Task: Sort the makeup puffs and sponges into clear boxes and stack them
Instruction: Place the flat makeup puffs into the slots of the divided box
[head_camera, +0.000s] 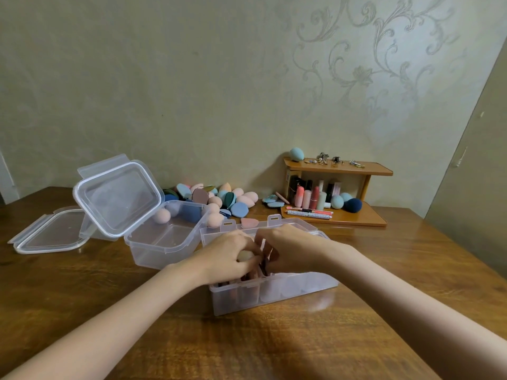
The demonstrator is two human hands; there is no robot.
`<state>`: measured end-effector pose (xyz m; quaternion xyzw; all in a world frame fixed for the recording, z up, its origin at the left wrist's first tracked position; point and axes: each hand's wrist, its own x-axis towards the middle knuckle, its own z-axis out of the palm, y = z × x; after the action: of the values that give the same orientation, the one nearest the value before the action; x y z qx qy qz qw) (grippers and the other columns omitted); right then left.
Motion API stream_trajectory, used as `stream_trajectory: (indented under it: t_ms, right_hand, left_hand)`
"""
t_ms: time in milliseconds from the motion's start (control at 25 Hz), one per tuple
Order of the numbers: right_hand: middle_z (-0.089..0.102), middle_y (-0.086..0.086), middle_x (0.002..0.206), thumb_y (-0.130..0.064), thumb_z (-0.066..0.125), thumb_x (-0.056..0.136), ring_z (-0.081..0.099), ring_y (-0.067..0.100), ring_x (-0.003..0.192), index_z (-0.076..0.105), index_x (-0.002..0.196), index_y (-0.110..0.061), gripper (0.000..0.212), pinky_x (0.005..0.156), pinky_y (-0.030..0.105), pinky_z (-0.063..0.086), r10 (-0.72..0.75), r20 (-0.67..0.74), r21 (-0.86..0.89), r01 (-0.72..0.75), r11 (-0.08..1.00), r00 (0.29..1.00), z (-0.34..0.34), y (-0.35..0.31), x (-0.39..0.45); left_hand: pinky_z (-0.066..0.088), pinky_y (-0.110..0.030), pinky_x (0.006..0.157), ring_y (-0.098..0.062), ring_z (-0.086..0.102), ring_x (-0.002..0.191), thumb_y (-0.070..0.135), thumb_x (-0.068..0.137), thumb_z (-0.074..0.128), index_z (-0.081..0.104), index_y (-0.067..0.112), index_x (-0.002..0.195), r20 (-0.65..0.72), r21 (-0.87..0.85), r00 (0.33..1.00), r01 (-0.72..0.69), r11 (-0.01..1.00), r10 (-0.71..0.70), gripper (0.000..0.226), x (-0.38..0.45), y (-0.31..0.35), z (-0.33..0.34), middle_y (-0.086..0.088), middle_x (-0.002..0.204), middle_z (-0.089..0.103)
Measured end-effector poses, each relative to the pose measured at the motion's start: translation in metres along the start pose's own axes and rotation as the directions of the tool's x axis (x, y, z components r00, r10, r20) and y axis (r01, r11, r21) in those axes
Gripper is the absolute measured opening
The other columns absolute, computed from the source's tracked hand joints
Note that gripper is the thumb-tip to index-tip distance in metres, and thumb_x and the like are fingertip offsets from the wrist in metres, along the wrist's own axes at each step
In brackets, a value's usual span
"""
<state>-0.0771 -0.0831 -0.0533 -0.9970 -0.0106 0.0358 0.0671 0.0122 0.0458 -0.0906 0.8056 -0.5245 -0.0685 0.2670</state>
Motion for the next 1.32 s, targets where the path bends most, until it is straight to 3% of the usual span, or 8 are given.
stream_trajectory:
  t_ms: [120,200,360,560,840,1000,1200,1320]
  right_hand:
    - [0.064,0.005,0.118,-0.010,0.066,0.084,0.063,0.019,0.103,0.042,0.130,-0.015,0.052,0.081,0.022,0.048,0.000,0.084,0.095,-0.008,0.995,0.996,-0.011,0.003,0.005]
    - [0.068,0.005,0.113,-0.015,0.067,0.084,0.065,0.019,0.100,0.049,0.128,-0.018,0.048,0.085,0.026,0.052,0.003,0.115,0.181,-0.024,0.983,0.993,-0.025,0.017,0.019]
    - [0.067,0.015,0.114,-0.013,0.058,0.090,0.065,0.024,0.089,0.062,0.114,-0.007,0.025,0.077,0.031,0.056,0.211,-0.161,0.431,-0.124,0.894,0.964,-0.044,0.058,0.093]
    - [0.056,0.010,0.126,-0.018,0.053,0.091,0.055,0.025,0.101,0.053,0.128,-0.005,0.039,0.097,0.040,0.048,0.310,0.127,0.311,-0.334,0.890,0.942,0.006,0.071,0.187]
    - [0.057,0.011,0.085,-0.013,0.059,0.086,0.052,0.022,0.078,0.065,0.105,0.006,0.027,0.063,0.026,0.044,0.481,-0.073,0.610,-0.343,0.714,0.874,0.011,0.069,0.186]
    - [0.059,0.004,0.070,-0.013,0.065,0.084,0.054,0.017,0.062,0.055,0.068,-0.014,0.019,0.057,0.022,0.045,0.392,-0.288,0.547,-0.186,0.816,0.874,-0.033,0.054,0.114]
    - [0.059,0.005,0.074,-0.007,0.067,0.083,0.056,0.012,0.053,0.046,0.096,-0.011,0.025,0.041,0.016,0.046,0.286,0.005,0.432,-0.260,0.863,0.958,-0.039,0.022,0.032]
    - [0.055,0.000,0.080,-0.011,0.064,0.085,0.056,0.009,0.055,0.040,0.101,-0.016,0.029,0.040,0.014,0.047,0.230,-0.076,0.339,-0.192,0.921,0.970,-0.017,0.008,0.011]
  left_hand:
    - [0.050,-0.027,0.089,-0.011,0.059,0.105,0.023,0.092,0.054,0.069,0.023,0.102,-0.088,-0.219,0.994,0.041,0.975,-0.062,0.018,0.004,-0.011,-0.006,0.007,0.111,0.063]
    - [0.049,-0.028,0.094,-0.009,0.056,0.109,0.019,0.092,0.053,0.068,0.023,0.101,-0.091,-0.125,0.995,0.024,0.992,-0.035,0.017,0.006,-0.021,-0.005,0.011,0.112,0.059]
    - [0.039,-0.024,0.101,0.002,0.041,0.112,0.016,0.091,0.052,0.067,0.024,0.100,-0.099,0.012,0.992,-0.078,0.997,0.078,0.019,0.011,-0.024,0.002,0.022,0.103,0.044]
    - [0.033,-0.020,0.095,0.014,0.028,0.100,0.018,0.092,0.052,0.066,0.023,0.101,-0.088,0.020,0.987,-0.129,0.991,0.131,0.017,0.016,-0.030,0.001,0.024,0.093,0.041]
    - [0.038,-0.025,0.097,0.007,0.032,0.104,0.020,0.095,0.047,0.064,0.022,0.109,-0.088,0.049,0.989,-0.112,0.992,0.116,0.022,0.015,-0.035,0.004,0.017,0.102,0.041]
    - [0.040,-0.032,0.103,-0.009,0.041,0.121,0.017,0.093,0.050,0.062,0.026,0.114,-0.042,0.087,0.995,-0.087,0.992,0.091,0.026,0.014,-0.029,-0.002,0.007,0.123,0.049]
    - [0.033,-0.028,0.109,-0.008,0.040,0.127,0.013,0.094,0.047,0.065,0.022,0.115,0.022,0.066,0.992,-0.127,0.990,0.126,0.029,0.007,-0.006,0.001,0.006,0.132,0.054]
    - [0.029,-0.030,0.109,-0.008,0.034,0.130,0.018,0.095,0.044,0.065,0.023,0.114,0.048,0.170,0.993,-0.115,0.979,0.108,0.028,0.002,-0.001,0.004,0.008,0.134,0.054]
